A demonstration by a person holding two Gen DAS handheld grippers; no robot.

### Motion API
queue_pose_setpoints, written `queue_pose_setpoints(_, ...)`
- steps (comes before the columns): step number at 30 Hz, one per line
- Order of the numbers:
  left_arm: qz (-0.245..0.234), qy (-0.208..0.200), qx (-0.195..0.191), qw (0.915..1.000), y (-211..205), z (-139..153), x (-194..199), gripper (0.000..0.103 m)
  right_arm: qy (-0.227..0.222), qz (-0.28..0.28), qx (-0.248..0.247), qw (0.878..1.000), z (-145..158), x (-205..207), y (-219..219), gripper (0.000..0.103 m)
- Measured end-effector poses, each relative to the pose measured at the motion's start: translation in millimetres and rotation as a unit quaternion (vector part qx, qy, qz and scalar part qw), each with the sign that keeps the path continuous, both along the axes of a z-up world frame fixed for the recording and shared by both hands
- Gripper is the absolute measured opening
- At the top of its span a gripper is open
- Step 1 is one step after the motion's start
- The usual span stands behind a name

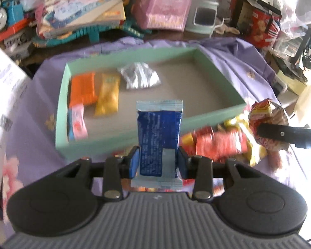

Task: Organize snacks
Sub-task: 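Carry blue wafer bar to tray with left tool while right tool grasps clear bread roll, then release blue wafer bar in tray with left tool while right tool releases bread roll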

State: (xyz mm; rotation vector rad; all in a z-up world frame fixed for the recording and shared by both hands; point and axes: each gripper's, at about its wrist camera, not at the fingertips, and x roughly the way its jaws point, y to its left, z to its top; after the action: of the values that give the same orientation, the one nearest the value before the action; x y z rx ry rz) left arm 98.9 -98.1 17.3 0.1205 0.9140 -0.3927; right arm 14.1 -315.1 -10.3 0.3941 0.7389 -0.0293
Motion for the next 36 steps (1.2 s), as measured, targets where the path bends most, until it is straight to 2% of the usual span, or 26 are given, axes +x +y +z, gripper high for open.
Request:
queue_pose_setpoints(5,0.000,-0.009,0.006,0.9999,-19.6,8.6,48.2,0.037,-0.014,-0.007,-0.008,1.000,18.1,45.6,-11.9,0.050)
queue_pose_setpoints(11,0.001,-0.002,0.002,1.0000,-46.0,-0.9,107.8,0.037,-0.011,-0.011,-0.023,1.000,27.1,115.3,-25.2,0.050)
queue_pose_setpoints(17,0.002,0.007,-0.004,1.0000,-77.3,-17.1,160.8,0.037,-0.004,-0.021,-0.029,0.999,20.7,178.0,-38.7,0.050)
queue_pose_setpoints(23,-0.001,0.012,0.000,0.9999,-105.0,-34.1,200.6,0.037,0.010,-0.022,-0.024,0.999,2.5,217.9,-45.8,0.050)
queue_pose_setpoints(24,0.002,0.010,0.001,1.0000,-108.0,-36.4,205.7,0.038,0.010,-0.021,-0.022,0.999,0.8,220.4,-47.6,0.053)
queue_pose_setpoints(26,0.011,-0.004,0.008,0.9999,-113.7,-38.9,213.8,0.046,0.006,-0.025,-0.017,1.000,-0.7,229.8,-49.3,0.064)
queue_pose_setpoints(27,0.021,-0.010,0.015,0.9996,-116.0,-40.1,217.5,0.067,0.001,-0.028,-0.014,1.000,0.1,231.2,-50.7,0.080)
queue_pose_setpoints(28,0.029,-0.016,0.020,0.9993,-117.1,-40.3,219.9,0.085,-0.008,-0.033,-0.014,0.999,1.2,231.6,-51.9,0.091)
queue_pose_setpoints(30,0.036,-0.031,0.024,0.9986,-117.0,-39.7,220.0,0.090,-0.022,-0.040,-0.020,0.999,3.8,230.4,-53.2,0.096)
queue_pose_setpoints(36,0.033,-0.019,0.034,0.9987,-114.3,-42.9,213.4,0.099,-0.024,-0.041,-0.022,0.999,3.7,220.2,-52.7,0.103)
